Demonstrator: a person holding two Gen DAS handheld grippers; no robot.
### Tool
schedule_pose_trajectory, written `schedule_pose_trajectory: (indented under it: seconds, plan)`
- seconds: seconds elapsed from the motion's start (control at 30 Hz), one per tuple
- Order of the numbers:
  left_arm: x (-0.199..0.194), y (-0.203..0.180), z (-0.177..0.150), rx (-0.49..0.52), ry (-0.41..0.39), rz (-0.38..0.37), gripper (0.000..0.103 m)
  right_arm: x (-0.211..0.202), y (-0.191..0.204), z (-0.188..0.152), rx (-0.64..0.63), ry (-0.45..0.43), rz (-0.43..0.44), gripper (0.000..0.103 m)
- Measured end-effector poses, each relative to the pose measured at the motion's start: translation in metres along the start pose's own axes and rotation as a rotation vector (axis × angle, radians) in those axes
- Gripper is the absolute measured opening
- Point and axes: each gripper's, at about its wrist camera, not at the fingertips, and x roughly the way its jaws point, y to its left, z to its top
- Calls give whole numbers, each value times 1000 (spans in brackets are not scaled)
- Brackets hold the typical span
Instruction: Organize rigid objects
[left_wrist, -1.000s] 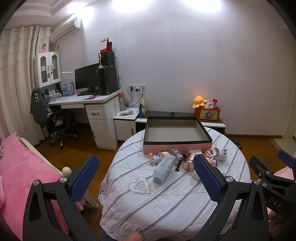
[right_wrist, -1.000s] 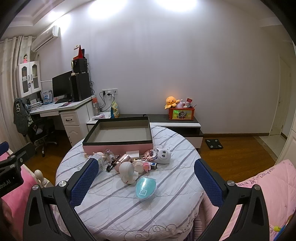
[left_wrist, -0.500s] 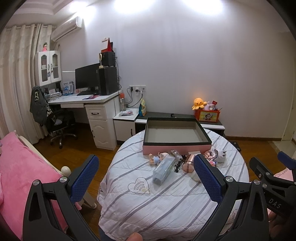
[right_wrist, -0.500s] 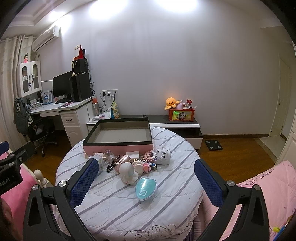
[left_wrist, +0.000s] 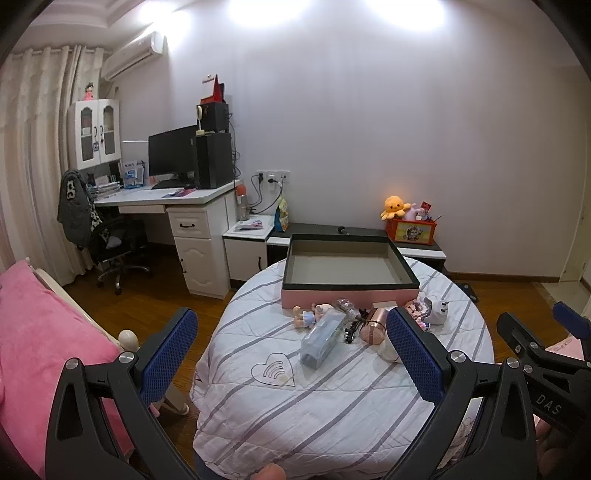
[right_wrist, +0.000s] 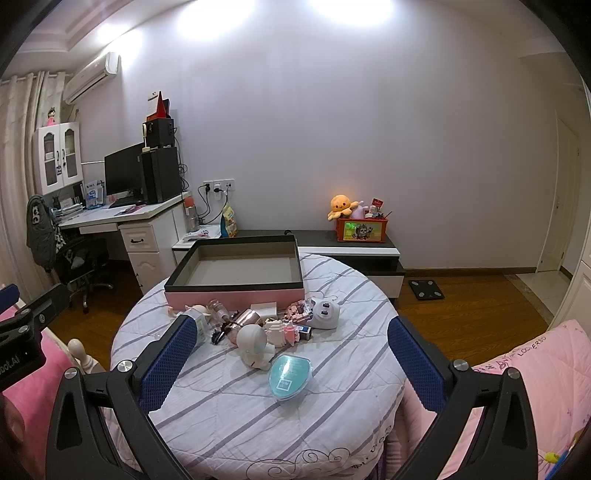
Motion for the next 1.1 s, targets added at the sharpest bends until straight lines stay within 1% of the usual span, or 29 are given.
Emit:
schedule_pose_trajectory:
  seconds: [0.53,0.8,0.9,1.1]
  plan:
    - [1,-2,0,-2,-6,-1,103,-2,0,1,1,-4,-2,103]
    - [4,-6,0,-6,4,-7,103,-1,-2,1,4,2,-2,103]
    - [3,-3,-4,-6,8,-11,103,2,-3,1,6,7,-1,103]
    - [13,-2,-12,-6,27,-22,103,10,-5,-4,7,21,6,103]
